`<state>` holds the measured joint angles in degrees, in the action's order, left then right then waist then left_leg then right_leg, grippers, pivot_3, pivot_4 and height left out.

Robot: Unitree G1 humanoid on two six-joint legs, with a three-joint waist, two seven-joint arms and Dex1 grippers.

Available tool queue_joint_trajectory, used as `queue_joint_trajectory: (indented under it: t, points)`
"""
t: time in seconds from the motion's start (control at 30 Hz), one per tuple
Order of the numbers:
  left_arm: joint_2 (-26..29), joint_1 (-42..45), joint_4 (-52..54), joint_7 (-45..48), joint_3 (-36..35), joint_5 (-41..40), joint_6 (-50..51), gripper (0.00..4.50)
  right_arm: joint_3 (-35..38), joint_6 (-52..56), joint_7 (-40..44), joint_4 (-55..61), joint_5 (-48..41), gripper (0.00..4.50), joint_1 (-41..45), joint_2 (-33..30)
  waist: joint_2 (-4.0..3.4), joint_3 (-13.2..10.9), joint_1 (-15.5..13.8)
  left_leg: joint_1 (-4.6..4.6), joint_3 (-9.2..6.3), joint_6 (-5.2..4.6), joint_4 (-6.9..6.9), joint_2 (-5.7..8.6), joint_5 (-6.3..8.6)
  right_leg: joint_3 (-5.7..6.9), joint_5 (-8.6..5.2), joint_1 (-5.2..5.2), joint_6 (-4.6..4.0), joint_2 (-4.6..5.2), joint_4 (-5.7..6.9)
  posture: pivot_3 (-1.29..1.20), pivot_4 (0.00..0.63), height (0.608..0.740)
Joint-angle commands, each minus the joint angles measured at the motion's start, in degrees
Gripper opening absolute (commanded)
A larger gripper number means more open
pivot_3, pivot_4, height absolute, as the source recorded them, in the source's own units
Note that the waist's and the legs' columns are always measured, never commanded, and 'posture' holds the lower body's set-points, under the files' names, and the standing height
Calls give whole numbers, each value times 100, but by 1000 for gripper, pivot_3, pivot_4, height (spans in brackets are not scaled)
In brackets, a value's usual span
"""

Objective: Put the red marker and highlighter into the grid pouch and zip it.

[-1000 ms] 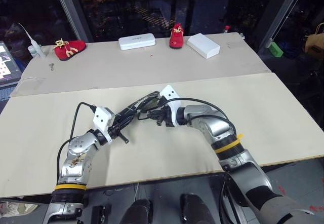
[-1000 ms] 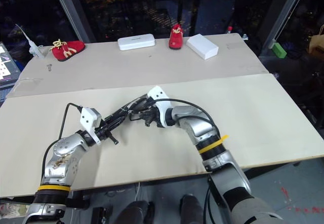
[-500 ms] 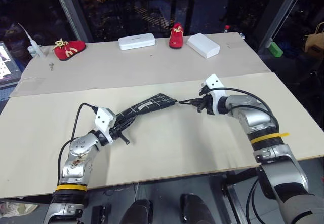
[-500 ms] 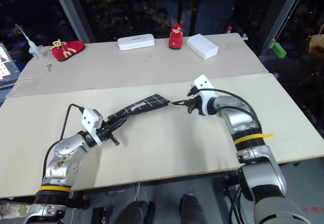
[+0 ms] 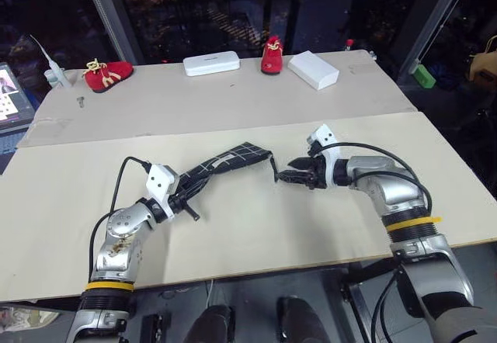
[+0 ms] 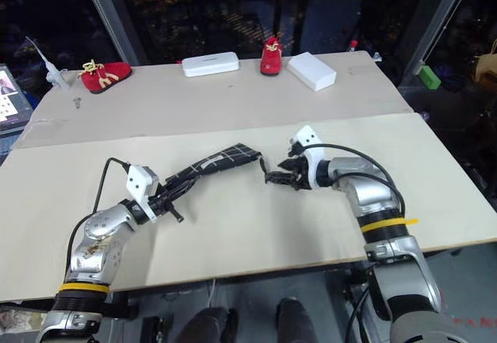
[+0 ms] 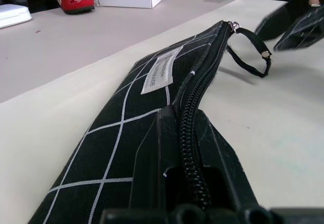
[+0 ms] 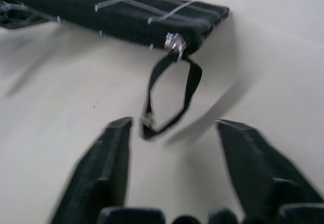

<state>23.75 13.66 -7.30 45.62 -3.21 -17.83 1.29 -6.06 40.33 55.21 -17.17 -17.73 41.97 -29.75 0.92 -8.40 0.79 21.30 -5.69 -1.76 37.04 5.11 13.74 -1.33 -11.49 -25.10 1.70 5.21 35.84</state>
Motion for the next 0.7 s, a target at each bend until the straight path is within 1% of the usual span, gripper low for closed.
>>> queue_joint_trajectory:
  t: [0.03, 0.1, 0.17, 0.23, 0.4, 0.5, 0.6, 0.67, 0.7]
  points:
    - [89, 172, 49, 256, 174, 116, -228, 0, 693, 127, 631, 673, -680, 3270, -82, -527, 0, -1, -33, 4, -1, 0, 0, 0, 0, 2, 0, -1, 0, 1, -3, 0, 150, 740]
    - [100, 254, 32, 442, 322, 164, -283, 0, 877, 67, 939, 1067, -922, 3270, -375, -796, 1, -1, -57, 10, -4, -2, 1, 0, 1, 10, 0, -1, 0, 2, -8, 0, 150, 740]
    - [127, 444, 4, 780, 582, 248, -425, 0, 1125, -146, 1236, 1700, -1120, 3270, -965, -1112, 1, -1, -96, 13, -5, -6, 1, 0, 4, 15, 0, 1, 1, 4, -14, 0, 150, 740]
    - [146, 657, -78, 1093, 762, 296, -589, 0, 1291, -321, 1338, 2149, -1187, 3270, -1486, -1310, 2, -2, -143, 19, -9, -9, 4, -2, 6, 25, -1, 4, 2, 4, -19, 0, 150, 740]
    - [261, 1054, -442, 1848, 1036, 357, -1151, 0, 1751, -335, 970, 2639, -1294, 3270, -2269, -1427, 2, -2, -101, 24, 4, -12, 24, -1, 8, 20, 1, 4, 4, 14, -12, 0, 150, 740]
    - [347, 1246, -1018, 2218, 1183, 556, -1738, 0, 1974, -259, 727, 2856, -1377, 3270, -2561, -1393, 2, -2, -84, 11, 8, -13, 28, -3, 8, 17, 2, 15, 5, 12, -12, 0, 150, 740]
    - [294, 1440, -1722, 2246, 1233, 772, -2287, 0, 2015, -284, 532, 2962, -1367, 3270, -2715, -1388, 4, -3, -81, -5, 8, -14, 28, -7, 8, 21, 1, 34, 6, 8, -13, 0, 150, 740]
    - [209, 1548, -2066, 2214, 1238, 844, -2530, 761, 2023, -331, 435, 2914, -1339, 3308, -2732, -1410, 5, -4, -86, -7, 7, -16, 32, -6, 9, 24, 1, 39, 7, 9, -16, 0, 150, 740]
    - [160, 1555, -2059, 2254, 1247, 784, -2456, 1042, 2030, -361, 393, 2843, -1315, 3308, -2706, -1427, 5, -4, -91, -6, 7, -17, 34, -5, 10, 24, 1, 39, 7, 10, -16, 0, 150, 740]
